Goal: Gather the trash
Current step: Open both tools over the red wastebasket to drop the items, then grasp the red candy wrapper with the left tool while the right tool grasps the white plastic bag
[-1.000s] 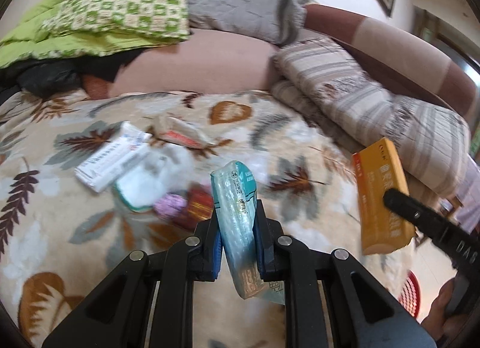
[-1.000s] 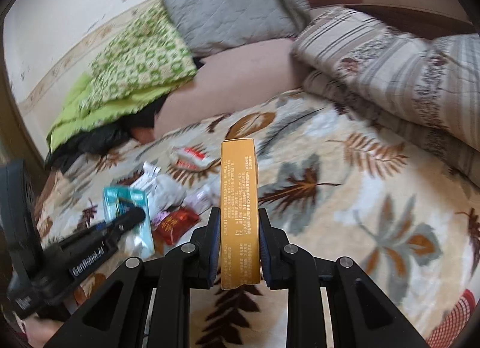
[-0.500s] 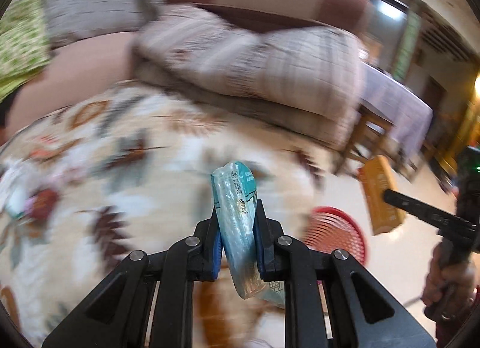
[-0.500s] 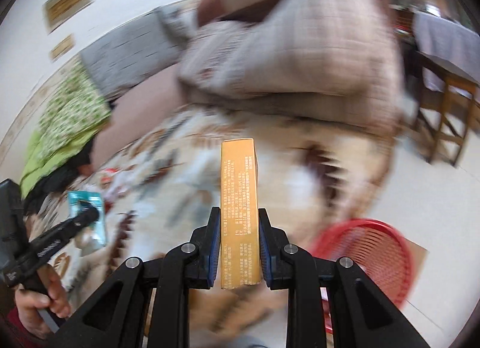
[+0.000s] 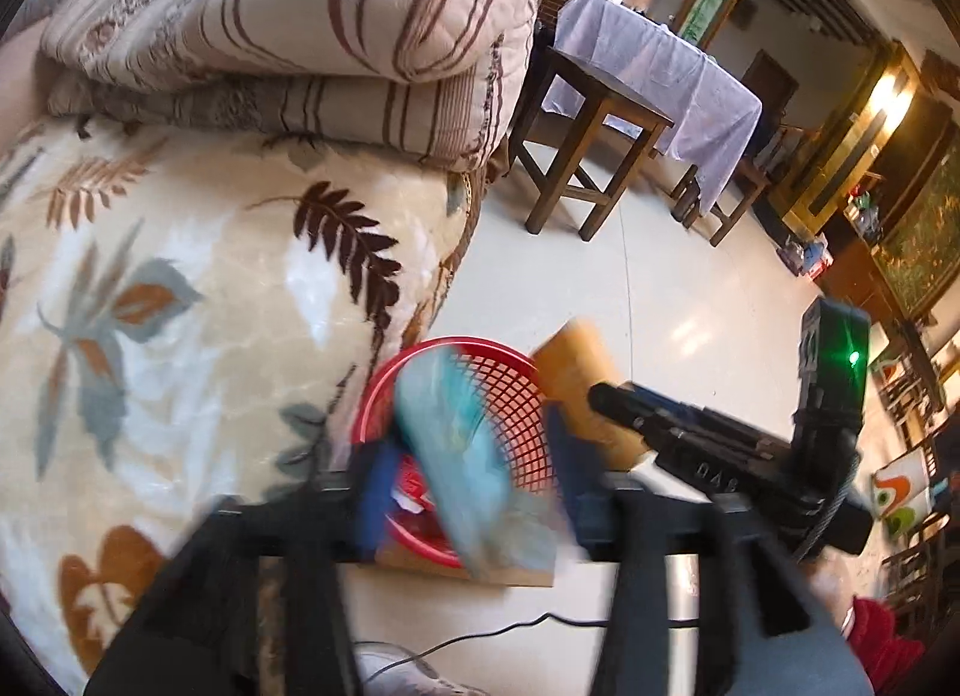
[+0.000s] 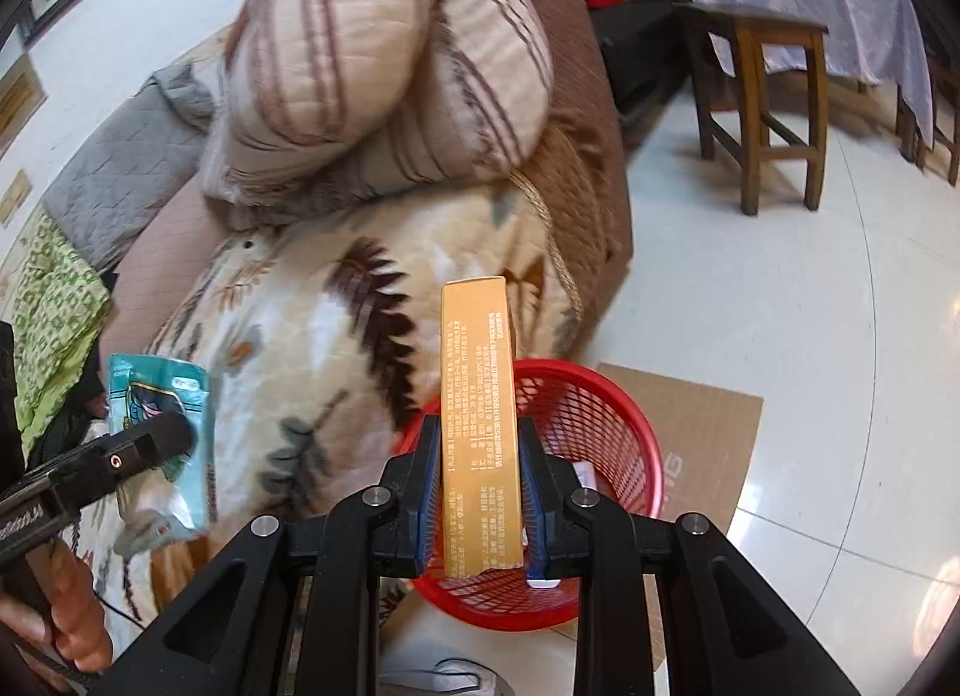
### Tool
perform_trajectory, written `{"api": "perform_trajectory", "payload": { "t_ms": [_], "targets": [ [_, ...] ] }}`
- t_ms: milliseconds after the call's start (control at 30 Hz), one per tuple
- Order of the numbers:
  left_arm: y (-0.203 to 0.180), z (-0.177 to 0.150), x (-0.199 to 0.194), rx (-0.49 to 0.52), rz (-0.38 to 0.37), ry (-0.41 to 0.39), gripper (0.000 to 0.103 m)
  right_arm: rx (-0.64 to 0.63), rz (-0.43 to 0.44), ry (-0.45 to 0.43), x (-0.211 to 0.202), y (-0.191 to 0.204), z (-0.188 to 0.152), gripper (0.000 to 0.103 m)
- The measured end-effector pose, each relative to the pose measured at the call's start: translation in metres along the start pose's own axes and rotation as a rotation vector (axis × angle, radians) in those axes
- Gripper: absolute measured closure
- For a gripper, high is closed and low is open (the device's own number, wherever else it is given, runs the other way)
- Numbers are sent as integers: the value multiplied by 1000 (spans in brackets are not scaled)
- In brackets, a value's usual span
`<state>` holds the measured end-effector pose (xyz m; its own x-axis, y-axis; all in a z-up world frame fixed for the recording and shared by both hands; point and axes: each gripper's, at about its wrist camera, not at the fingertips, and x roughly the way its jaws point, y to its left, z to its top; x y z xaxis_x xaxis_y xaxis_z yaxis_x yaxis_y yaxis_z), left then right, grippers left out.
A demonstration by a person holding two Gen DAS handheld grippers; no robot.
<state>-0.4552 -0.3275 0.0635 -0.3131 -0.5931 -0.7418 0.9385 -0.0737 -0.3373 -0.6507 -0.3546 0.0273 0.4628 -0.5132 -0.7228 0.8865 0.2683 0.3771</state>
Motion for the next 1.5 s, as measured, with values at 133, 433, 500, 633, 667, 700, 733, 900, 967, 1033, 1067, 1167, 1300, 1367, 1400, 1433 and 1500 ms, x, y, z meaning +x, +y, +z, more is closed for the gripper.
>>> {"api": "perform_trajectory", "payload": {
  "t_ms": [133, 433, 500, 633, 667, 700, 733, 900, 967, 1033, 1067, 1167, 1300, 1367, 1400, 1433, 1500],
  "targets": [
    [10, 3, -9, -30, -10, -33, 48, 24, -17, 6, 4, -12, 0, 57],
    [60, -16, -78, -102, 151, -130, 46, -37, 32, 0, -1, 18, 4, 56],
    [75, -25, -98, -122, 211, -152, 46, -79, 62, 11, 1, 39, 1, 54],
    [116, -45, -145, -196, 293, -193, 46, -186, 126, 37, 7, 91, -5, 53],
    [125, -50, -155, -210, 320, -201, 46, -214, 147, 42, 9, 108, -6, 53],
    [135, -54, -166, -227, 345, -209, 46, -234, 164, 49, 10, 122, -7, 53],
    [147, -61, -178, -250, 369, -220, 46, -252, 182, 53, 11, 135, -7, 53],
    [202, -87, -217, -348, 477, -270, 45, -349, 261, 72, 18, 209, -12, 52],
    [226, -95, -225, -392, 523, -286, 45, -386, 288, 88, 23, 240, -14, 51],
    [253, -103, -230, -447, 564, -294, 45, -428, 311, 104, 30, 272, -18, 49],
    [263, -106, -231, -468, 569, -300, 45, -450, 323, 108, 33, 286, -20, 48],
    [292, -119, -236, -517, 595, -318, 45, -486, 350, 131, 44, 322, -26, 45],
    [322, -124, -242, -565, 642, -339, 45, -508, 382, 168, 66, 363, -34, 44],
    [334, -126, -248, -582, 711, -358, 45, -517, 385, 191, 85, 385, -37, 44],
    [342, -128, -252, -610, 731, -365, 45, -515, 387, 200, 90, 390, -37, 44],
    [349, -131, -254, -639, 733, -370, 45, -502, 393, 218, 101, 399, -35, 44],
    [364, -139, -259, -713, 703, -380, 45, -485, 402, 234, 115, 412, -32, 44]
  ]
}}
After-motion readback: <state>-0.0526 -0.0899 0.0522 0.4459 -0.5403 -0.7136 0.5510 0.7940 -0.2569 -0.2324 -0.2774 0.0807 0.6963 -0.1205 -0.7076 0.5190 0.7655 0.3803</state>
